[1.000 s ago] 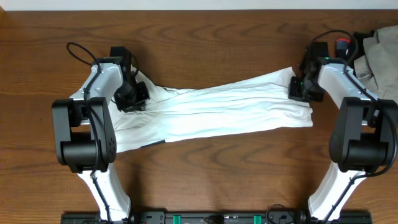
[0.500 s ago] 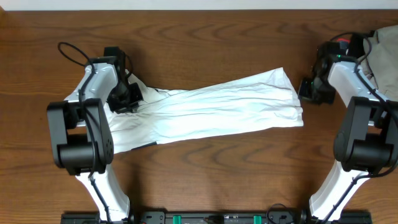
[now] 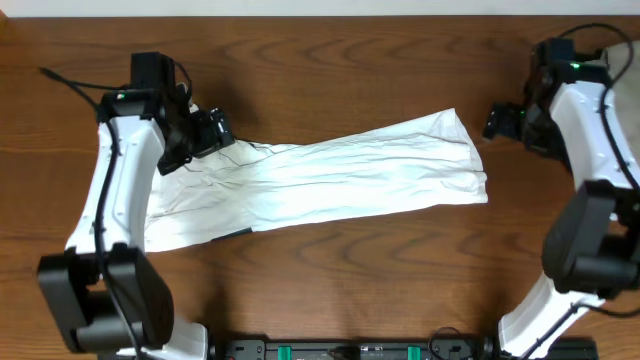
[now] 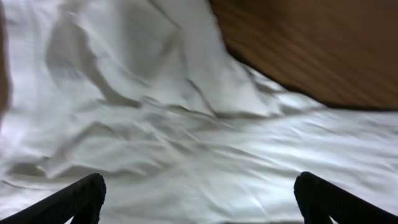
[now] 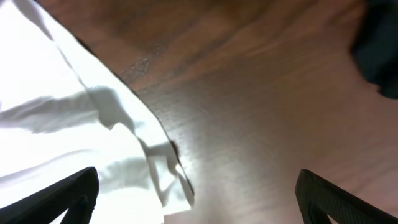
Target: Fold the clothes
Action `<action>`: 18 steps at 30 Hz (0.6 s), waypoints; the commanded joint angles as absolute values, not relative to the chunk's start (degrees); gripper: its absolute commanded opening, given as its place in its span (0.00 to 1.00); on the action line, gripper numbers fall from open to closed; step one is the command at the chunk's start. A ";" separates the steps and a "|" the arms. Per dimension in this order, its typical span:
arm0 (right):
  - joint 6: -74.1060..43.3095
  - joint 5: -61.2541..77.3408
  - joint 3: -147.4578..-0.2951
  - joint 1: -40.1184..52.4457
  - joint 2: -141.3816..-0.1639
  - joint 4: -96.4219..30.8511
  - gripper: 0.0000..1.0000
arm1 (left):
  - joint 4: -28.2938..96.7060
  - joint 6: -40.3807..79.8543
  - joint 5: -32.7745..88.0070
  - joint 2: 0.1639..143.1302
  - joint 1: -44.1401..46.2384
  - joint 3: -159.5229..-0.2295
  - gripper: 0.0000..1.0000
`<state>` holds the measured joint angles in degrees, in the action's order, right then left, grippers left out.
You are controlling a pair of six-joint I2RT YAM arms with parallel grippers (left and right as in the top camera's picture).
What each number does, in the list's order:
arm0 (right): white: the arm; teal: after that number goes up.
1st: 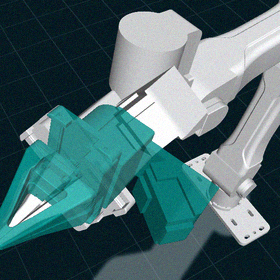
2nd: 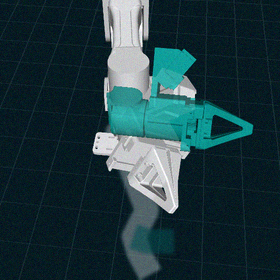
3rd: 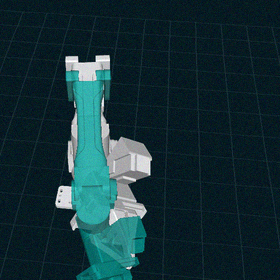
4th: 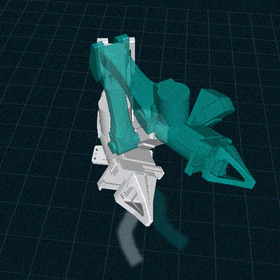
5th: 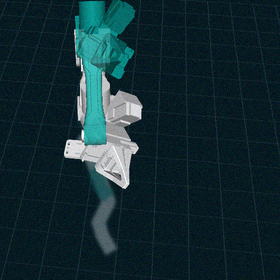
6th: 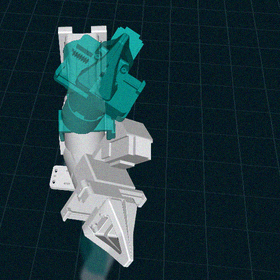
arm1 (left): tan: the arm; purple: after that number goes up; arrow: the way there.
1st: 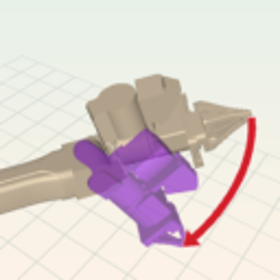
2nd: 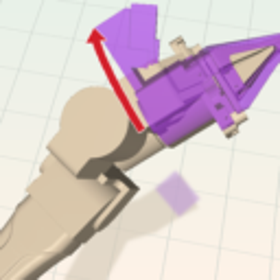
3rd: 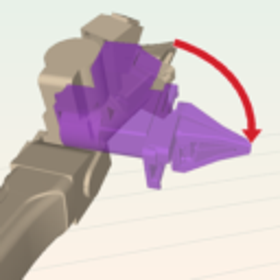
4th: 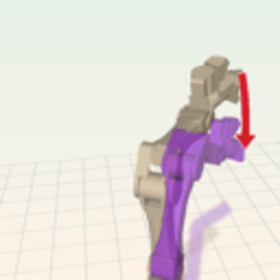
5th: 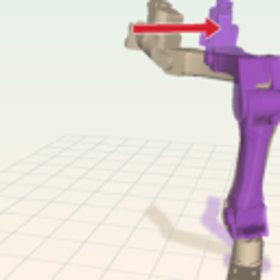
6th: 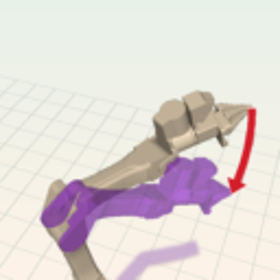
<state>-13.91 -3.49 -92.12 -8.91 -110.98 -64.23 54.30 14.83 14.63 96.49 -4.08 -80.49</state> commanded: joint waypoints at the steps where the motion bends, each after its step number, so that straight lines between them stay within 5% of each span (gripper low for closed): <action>1: -9.85 2.20 -93.25 -12.14 -108.18 -65.34 0.99 | 55.53 11.55 25.34 93.62 -3.99 -81.47 0.99; 9: 16.21 36.01 -87.85 -18.50 -108.88 -64.90 0.99 | 56.95 9.87 28.73 91.42 -0.69 -81.38 0.98; 18: 14.06 31.27 -82.96 -19.70 -108.88 -60.01 0.99 | 57.01 9.87 27.57 91.42 0.10 -81.08 0.98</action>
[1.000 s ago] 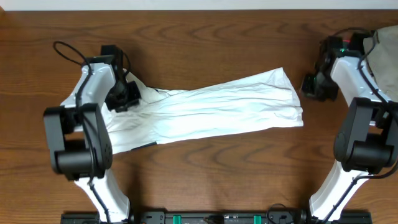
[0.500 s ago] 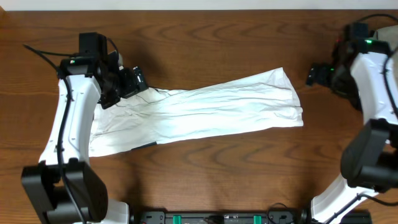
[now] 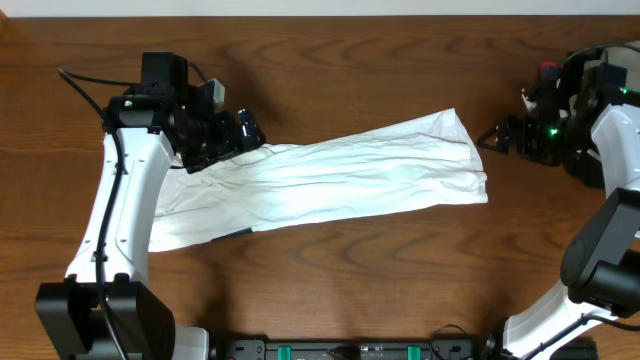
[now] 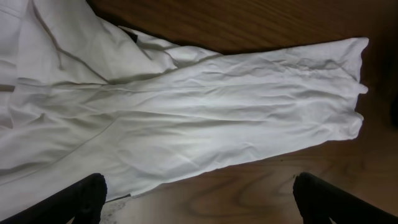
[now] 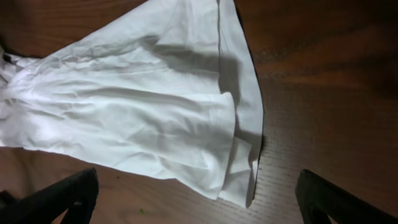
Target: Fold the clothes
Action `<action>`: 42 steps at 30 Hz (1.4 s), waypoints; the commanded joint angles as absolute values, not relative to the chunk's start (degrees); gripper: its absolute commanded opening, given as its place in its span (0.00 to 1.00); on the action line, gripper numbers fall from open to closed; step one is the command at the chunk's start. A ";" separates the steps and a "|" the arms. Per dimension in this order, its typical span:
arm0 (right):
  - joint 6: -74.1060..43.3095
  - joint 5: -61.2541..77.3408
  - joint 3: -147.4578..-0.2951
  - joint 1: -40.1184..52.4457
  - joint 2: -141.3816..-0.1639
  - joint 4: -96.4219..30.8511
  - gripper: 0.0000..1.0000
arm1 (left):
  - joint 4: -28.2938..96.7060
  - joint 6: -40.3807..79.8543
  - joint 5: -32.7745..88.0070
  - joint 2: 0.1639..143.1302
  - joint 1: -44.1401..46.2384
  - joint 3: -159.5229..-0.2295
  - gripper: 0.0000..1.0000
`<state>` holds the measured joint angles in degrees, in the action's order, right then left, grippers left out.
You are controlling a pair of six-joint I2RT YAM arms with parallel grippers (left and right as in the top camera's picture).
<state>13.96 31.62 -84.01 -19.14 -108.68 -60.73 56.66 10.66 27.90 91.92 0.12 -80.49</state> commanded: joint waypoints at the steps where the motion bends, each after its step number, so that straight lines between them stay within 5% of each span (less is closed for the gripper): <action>1: 13.08 29.89 -82.67 -19.70 -108.88 -59.66 0.99 | 57.19 9.85 27.20 91.42 0.10 -81.08 0.98; 16: 5.80 20.75 -75.83 -19.86 -108.88 -52.12 0.99 | 61.10 9.85 25.89 91.42 0.08 -81.06 0.98; 42: 5.82 27.68 -64.62 -19.75 -108.88 -42.09 0.99 | 64.53 9.89 25.91 91.42 0.08 -81.06 0.98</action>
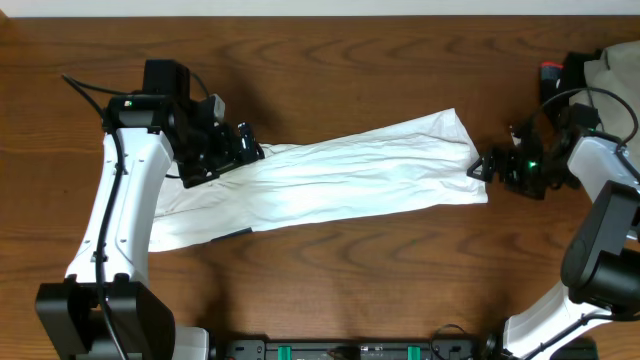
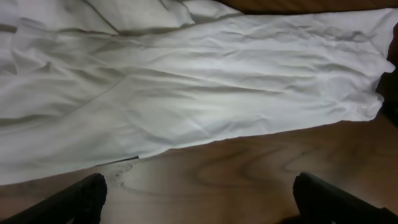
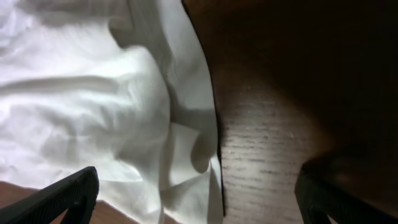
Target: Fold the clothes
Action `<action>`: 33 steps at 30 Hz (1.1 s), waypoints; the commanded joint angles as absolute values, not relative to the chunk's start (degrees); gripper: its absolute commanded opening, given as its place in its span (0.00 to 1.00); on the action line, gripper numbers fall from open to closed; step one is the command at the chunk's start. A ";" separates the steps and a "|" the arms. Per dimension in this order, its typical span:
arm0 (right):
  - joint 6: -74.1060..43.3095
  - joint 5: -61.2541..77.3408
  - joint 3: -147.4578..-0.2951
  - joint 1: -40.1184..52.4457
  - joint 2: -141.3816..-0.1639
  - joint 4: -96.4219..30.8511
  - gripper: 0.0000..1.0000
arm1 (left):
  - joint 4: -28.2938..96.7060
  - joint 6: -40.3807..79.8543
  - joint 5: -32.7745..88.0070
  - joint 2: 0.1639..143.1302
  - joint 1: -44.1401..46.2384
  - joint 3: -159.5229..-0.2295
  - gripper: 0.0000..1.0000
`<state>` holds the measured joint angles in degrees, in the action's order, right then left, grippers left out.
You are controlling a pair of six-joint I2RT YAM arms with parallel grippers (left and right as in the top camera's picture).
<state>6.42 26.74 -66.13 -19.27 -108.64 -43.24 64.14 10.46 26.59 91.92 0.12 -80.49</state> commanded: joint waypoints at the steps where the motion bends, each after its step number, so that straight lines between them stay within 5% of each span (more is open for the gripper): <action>1: 5.82 27.68 -64.20 -19.75 -108.88 -41.30 0.99 | 64.58 9.89 25.91 91.42 0.08 -81.06 0.98; 33: 5.80 30.85 -60.55 -8.29 -108.88 -38.06 0.95 | 65.56 9.87 25.91 91.42 0.08 -81.06 0.98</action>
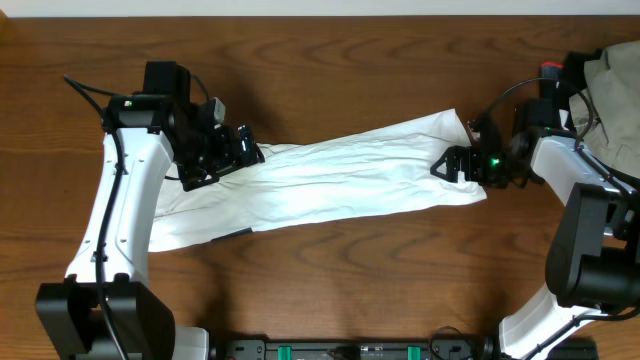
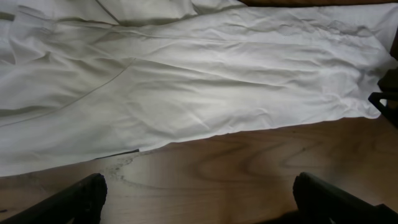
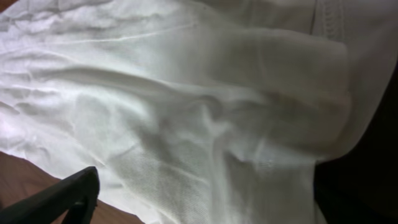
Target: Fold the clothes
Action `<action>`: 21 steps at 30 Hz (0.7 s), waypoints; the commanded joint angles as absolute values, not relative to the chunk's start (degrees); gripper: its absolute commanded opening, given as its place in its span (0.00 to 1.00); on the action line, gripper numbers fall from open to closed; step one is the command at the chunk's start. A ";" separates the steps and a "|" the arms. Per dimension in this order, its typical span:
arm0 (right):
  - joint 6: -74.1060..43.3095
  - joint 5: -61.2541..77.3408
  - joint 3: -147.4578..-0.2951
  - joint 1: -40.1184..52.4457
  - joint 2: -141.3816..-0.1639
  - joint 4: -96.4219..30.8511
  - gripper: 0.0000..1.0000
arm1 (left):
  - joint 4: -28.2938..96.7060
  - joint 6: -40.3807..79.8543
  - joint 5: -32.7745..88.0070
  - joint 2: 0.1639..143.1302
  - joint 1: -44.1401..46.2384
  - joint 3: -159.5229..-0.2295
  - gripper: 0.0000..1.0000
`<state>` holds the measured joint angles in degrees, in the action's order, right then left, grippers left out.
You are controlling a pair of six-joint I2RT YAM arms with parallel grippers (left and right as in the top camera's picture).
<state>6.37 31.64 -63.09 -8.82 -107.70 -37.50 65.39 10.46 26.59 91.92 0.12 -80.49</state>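
Note:
A long white garment (image 1: 330, 185) lies spread across the wooden table (image 1: 350, 60), its wider end at the left. My left gripper (image 1: 243, 150) hovers open over the garment's upper left part. In the left wrist view the garment (image 2: 186, 81) fills the top and bare wood lies between the spread fingers (image 2: 74, 199). My right gripper (image 1: 447, 166) is open at the garment's right end. In the right wrist view the cloth (image 3: 186, 93) fills the frame close up, between the fingers (image 3: 62, 199).
A heap of beige cloth (image 1: 615, 70) lies at the table's far right corner, behind the right arm. A small red-topped object (image 1: 548, 68) sits beside it. Bare wood borders the garment in front and behind.
My right gripper has moved left from just off the garment's right edge to over its right end, close to the cloth. The left gripper has hardly shifted. The garment lies as before.
At first my left gripper was low on the garment's upper left and the right was off the cloth at the back right. Then the left was higher and further right, and the right nearer the hem. The right then stood at the hem's edge, now over it.

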 commanded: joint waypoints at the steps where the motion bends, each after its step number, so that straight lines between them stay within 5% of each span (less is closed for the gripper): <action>1: 5.80 30.85 -60.51 -8.29 -108.88 -38.09 0.91 | 65.56 9.87 25.91 91.42 0.08 -81.06 0.98; 4: 5.76 30.87 -60.51 -8.27 -108.88 -37.95 0.84 | 65.56 9.87 25.91 91.42 0.08 -81.06 0.98; 10: 4.67 30.92 -60.34 -8.01 -108.88 -38.11 0.85 | 65.54 9.87 25.89 91.42 0.08 -81.06 0.98; 13: 4.69 30.85 -59.90 -7.68 -108.88 -37.91 0.75 | 65.54 9.87 25.89 91.42 0.08 -81.06 0.98; 15: 4.58 30.61 -59.55 -7.53 -108.88 -37.47 0.63 | 65.54 9.87 25.89 91.42 0.08 -81.06 0.98; 18: 1.72 26.96 -59.48 -7.53 -108.88 -36.99 0.25 | 65.54 9.87 25.89 91.42 0.08 -81.06 0.98; 21: -0.58 23.64 -59.48 -7.55 -108.88 -36.36 0.01 | 65.54 9.87 25.89 91.42 0.08 -81.06 0.98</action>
